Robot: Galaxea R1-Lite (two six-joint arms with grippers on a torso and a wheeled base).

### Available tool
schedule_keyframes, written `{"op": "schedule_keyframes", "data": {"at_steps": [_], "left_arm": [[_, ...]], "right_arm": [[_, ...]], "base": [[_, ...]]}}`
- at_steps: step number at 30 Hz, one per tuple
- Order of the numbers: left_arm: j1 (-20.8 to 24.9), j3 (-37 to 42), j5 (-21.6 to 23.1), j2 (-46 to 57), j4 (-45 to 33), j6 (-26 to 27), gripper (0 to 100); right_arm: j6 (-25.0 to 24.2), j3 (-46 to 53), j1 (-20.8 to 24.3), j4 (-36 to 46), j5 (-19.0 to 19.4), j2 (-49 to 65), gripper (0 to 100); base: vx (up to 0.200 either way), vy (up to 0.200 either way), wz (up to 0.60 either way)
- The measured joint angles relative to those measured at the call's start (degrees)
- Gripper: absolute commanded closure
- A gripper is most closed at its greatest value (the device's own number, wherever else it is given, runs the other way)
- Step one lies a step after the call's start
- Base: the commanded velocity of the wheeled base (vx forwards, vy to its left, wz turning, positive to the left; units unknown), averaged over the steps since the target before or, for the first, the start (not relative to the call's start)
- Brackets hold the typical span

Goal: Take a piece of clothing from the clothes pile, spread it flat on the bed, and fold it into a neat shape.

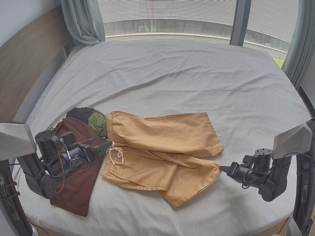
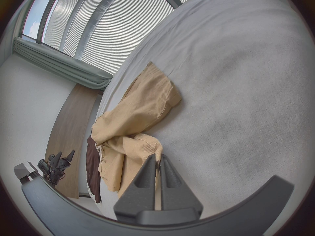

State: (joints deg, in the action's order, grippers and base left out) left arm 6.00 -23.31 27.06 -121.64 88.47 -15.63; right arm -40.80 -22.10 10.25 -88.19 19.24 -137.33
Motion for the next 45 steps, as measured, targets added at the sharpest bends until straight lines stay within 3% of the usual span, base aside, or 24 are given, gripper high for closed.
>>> {"op": "schedule_keyframes", "data": {"at_steps": [18,29,30,40,45], "left_arm": [[0.1,0.1,0.0,-0.4,0.0,0.0,0],[0.1,0.0,0.0,-0.8,0.0,0.0,0],[0.1,0.0,0.0,-0.8,0.0,0.0,0],[0.1,0.0,0.0,-0.9,0.0,0.0,0],[0.0,0.0,0.0,-0.9,0.0,0.0,0]], "right_arm": [[2.5,-7.9,-4.5,-0.1,-1.6,-2.9,100],[2.9,-9.8,-3.7,-0.2,-2.6,-4.5,100],[3.2,-9.8,-3.6,-0.2,-2.6,-4.7,0],[3.8,-7.8,-2.7,-0.2,-3.0,-3.2,0],[4.0,-1.5,2.0,-0.1,-3.1,-0.3,0]], "base": [[0.0,0.0,0.0],[0.0,0.0,0.0],[0.0,0.0,0.0],[0.0,0.0,0.0],[0.0,0.0,0.0]]}}
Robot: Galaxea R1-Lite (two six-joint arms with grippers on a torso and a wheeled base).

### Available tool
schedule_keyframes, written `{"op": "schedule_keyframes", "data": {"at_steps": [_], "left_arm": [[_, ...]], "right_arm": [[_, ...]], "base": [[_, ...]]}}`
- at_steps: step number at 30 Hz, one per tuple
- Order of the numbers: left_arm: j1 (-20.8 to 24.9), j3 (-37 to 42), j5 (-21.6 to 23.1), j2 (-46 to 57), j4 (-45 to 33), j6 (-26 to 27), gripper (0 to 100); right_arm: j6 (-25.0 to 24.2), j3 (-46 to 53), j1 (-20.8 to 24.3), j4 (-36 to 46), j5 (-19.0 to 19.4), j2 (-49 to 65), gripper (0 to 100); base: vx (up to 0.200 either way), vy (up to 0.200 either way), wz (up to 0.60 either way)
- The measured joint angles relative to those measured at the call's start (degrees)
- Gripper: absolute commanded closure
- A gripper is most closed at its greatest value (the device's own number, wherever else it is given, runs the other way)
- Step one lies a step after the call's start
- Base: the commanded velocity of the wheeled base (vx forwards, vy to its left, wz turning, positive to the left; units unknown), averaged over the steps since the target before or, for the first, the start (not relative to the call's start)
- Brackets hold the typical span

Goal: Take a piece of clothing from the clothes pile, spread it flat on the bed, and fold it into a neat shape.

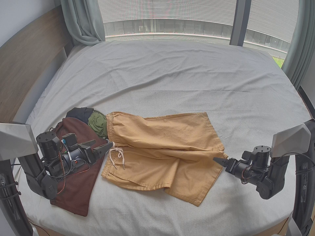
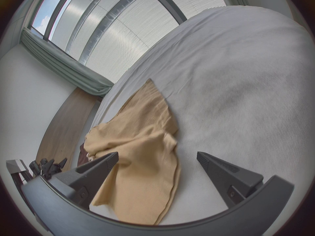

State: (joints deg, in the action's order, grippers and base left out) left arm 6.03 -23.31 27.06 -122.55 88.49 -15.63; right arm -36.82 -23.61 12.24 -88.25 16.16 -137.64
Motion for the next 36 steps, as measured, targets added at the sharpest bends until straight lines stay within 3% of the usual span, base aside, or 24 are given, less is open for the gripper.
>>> {"op": "schedule_keyframes", "data": {"at_steps": [10,26,36], "left_arm": [[0.0,0.0,0.0,-0.2,0.0,0.0,0],[0.0,0.0,0.0,-0.7,0.0,-0.1,0],[-0.1,-0.2,0.0,-0.7,0.1,-0.1,0]], "right_arm": [[-0.1,6.9,6.5,0.0,0.0,1.0,0],[-1.2,8.2,12.1,-0.2,-2.4,-4.2,0],[-6.9,7.5,16.7,-0.2,-2.4,-5.1,0]], "base": [[0.0,0.0,0.0],[0.0,0.0,0.0],[0.0,0.0,0.0]]}}
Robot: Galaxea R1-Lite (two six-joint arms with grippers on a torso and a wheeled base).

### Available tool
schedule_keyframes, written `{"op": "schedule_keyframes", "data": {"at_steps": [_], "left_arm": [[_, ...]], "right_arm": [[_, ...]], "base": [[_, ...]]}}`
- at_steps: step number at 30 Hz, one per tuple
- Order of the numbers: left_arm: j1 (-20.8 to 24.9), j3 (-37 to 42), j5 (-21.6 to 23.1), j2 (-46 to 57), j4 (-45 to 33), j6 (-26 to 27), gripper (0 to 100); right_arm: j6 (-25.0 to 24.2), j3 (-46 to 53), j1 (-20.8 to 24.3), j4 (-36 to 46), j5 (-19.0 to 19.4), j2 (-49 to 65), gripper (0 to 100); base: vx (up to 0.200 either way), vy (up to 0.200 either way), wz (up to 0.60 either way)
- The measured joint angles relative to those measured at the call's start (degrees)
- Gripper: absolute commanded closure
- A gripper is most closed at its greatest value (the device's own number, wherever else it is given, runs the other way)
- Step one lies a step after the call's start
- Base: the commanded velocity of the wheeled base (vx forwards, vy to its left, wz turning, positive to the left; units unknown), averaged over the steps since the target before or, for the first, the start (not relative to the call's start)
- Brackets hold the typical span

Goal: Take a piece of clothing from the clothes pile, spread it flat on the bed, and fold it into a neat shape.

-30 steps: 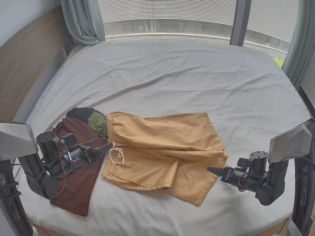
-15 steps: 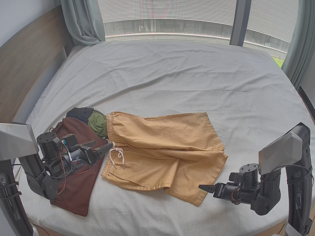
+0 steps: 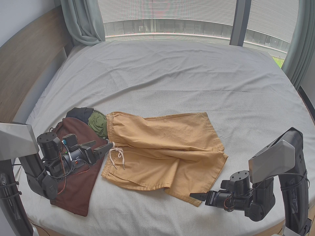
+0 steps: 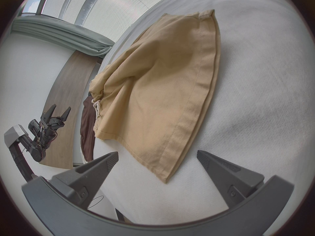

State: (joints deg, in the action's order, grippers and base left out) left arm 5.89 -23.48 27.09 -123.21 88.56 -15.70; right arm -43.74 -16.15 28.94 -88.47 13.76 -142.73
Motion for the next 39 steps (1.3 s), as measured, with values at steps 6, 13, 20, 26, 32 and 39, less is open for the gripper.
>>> {"op": "schedule_keyframes", "data": {"at_steps": [6,13,20,26,32,39], "left_arm": [[-0.2,0.0,0.0,0.0,0.0,0.0,0],[-0.2,-0.1,0.0,-0.2,0.0,0.0,0],[-0.2,-0.2,0.0,-0.3,0.0,0.0,0],[-0.3,-0.2,0.0,-0.4,0.0,0.0,0],[-0.3,-0.2,0.0,-0.5,0.0,0.0,0],[-0.4,-0.2,0.0,-0.8,0.0,0.0,0]], "right_arm": [[-2.0,-1.1,0.9,0.0,0.0,0.0,0],[-2.3,-1.4,1.2,0.0,-0.1,0.0,0],[-2.3,-1.4,1.1,0.1,-1.5,0.0,100],[-2.2,-1.4,1.1,0.1,-2.2,-0.2,100],[-1.8,-0.2,0.2,0.1,-2.4,0.0,100],[0.9,2.2,-3.2,0.1,-2.2,0.3,100]], "base": [[0.0,0.0,0.0],[0.0,0.0,0.0],[0.0,0.0,0.0],[0.0,0.0,0.0],[0.0,0.0,0.0],[0.0,0.0,0.0]]}}
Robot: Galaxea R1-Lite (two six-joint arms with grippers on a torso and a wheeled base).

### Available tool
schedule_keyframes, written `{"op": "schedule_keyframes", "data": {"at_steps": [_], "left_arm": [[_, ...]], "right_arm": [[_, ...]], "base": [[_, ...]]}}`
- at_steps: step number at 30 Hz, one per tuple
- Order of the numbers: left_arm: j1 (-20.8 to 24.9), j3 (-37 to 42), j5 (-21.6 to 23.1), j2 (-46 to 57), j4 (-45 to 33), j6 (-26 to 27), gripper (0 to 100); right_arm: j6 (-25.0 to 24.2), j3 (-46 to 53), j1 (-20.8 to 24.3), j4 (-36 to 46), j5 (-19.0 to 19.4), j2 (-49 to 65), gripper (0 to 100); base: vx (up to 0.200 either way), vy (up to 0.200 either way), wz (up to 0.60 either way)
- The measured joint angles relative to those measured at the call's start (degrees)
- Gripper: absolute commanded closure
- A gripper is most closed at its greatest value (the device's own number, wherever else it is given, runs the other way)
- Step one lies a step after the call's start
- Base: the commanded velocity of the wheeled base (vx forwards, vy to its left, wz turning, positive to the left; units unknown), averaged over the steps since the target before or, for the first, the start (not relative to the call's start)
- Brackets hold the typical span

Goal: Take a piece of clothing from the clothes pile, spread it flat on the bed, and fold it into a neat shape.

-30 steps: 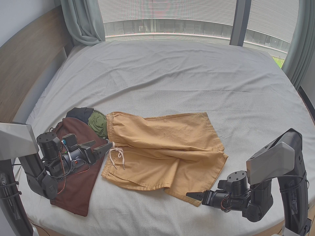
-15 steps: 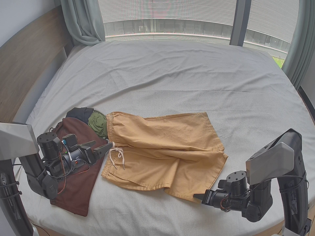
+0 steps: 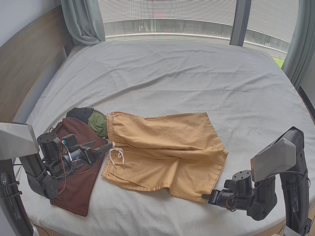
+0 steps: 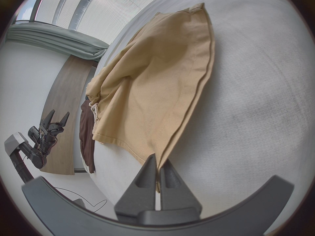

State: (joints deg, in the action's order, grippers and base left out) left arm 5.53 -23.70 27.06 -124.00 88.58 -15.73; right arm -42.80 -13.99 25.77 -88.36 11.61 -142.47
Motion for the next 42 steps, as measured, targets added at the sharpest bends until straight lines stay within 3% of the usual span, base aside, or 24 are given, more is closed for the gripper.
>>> {"op": "schedule_keyframes", "data": {"at_steps": [11,19,20,42], "left_arm": [[-0.7,-0.4,0.0,-2.7,0.0,0.0,0],[-1.8,-1.1,0.0,-5.4,0.0,0.0,0],[-1.8,-1.1,0.0,-5.7,0.0,0.1,0],[-2.2,0.8,0.1,-13.9,0.0,-1.5,0]], "right_arm": [[4.1,4.3,-5.3,0.0,1.5,0.5,100],[4.4,5.3,-6.1,0.0,2.1,1.2,100],[4.5,5.3,-6.1,0.0,2.1,1.3,0],[7.5,4.9,-5.5,-0.1,1.5,2.0,0]], "base": [[0.0,0.0,0.0],[0.0,0.0,0.0],[0.0,0.0,0.0],[0.0,0.0,0.0]]}}
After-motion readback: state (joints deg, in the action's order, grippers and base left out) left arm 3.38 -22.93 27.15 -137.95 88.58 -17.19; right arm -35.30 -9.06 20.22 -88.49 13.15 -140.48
